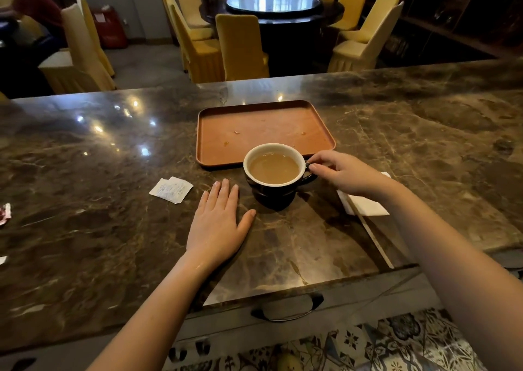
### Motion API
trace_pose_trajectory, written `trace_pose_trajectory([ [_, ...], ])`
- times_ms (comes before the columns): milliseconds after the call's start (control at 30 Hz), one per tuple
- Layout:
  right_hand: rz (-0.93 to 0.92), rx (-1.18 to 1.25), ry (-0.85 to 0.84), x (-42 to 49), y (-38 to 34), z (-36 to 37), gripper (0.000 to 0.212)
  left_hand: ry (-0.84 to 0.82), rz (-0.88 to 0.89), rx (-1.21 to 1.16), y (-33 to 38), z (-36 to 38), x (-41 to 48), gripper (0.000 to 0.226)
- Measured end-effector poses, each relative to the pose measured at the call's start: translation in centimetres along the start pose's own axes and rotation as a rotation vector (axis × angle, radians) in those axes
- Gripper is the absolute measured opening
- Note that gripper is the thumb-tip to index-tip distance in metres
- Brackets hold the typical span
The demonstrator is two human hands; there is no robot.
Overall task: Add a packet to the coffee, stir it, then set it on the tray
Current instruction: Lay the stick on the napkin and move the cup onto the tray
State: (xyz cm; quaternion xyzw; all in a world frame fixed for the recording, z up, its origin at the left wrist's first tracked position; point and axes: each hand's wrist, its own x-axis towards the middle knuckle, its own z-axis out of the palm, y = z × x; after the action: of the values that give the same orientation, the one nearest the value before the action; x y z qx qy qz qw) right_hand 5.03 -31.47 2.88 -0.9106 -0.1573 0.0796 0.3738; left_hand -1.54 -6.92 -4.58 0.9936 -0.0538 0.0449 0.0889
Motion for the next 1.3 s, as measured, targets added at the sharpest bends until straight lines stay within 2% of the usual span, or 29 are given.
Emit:
trace_pose_trajectory([
  [100,0.091,0.121,-0.115,1.0,0.3,-0.2,0.019,0.0,-0.003,0.001,-0.1,0.1,0.0,0.074],
  [300,0.115,0.336,-0.294,1.7,1.2,-0.5,0.024,0.01,-0.009,-0.004,-0.2,0.3,0.0,0.076],
  [567,0.061,0.353,-0.466,2.2,1.6,-0.7,0.023,0.013,-0.014,0.009,-0.2,0.3,0.0,0.078],
  [667,0.012,0.323,-0.484,2.3,1.7,-0.9,0.018,0.016,-0.008,0.008,-0.2,0.3,0.0,0.076],
  [767,-0.001,0.292,-0.479,2.4,1.9,-0.9,0.025,0.028,-0.005,0.009,-0.1,0.3,-0.1,0.076],
  [833,0.0,0.289,-0.474,2.3,2.0,-0.8,0.022,0.027,-0.006,0.007,-0.1,0.3,-0.1,0.077],
  [900,0.01,0.337,-0.461,2.1,2.1,-0.4,0.018,0.023,-0.008,0.01,-0.1,0.3,0.0,0.077],
  [1300,0.016,0.506,-0.408,2.4,2.4,0.4,0.023,-0.016,-0.007,0.031,0.0,0.0,0.0,0.075],
])
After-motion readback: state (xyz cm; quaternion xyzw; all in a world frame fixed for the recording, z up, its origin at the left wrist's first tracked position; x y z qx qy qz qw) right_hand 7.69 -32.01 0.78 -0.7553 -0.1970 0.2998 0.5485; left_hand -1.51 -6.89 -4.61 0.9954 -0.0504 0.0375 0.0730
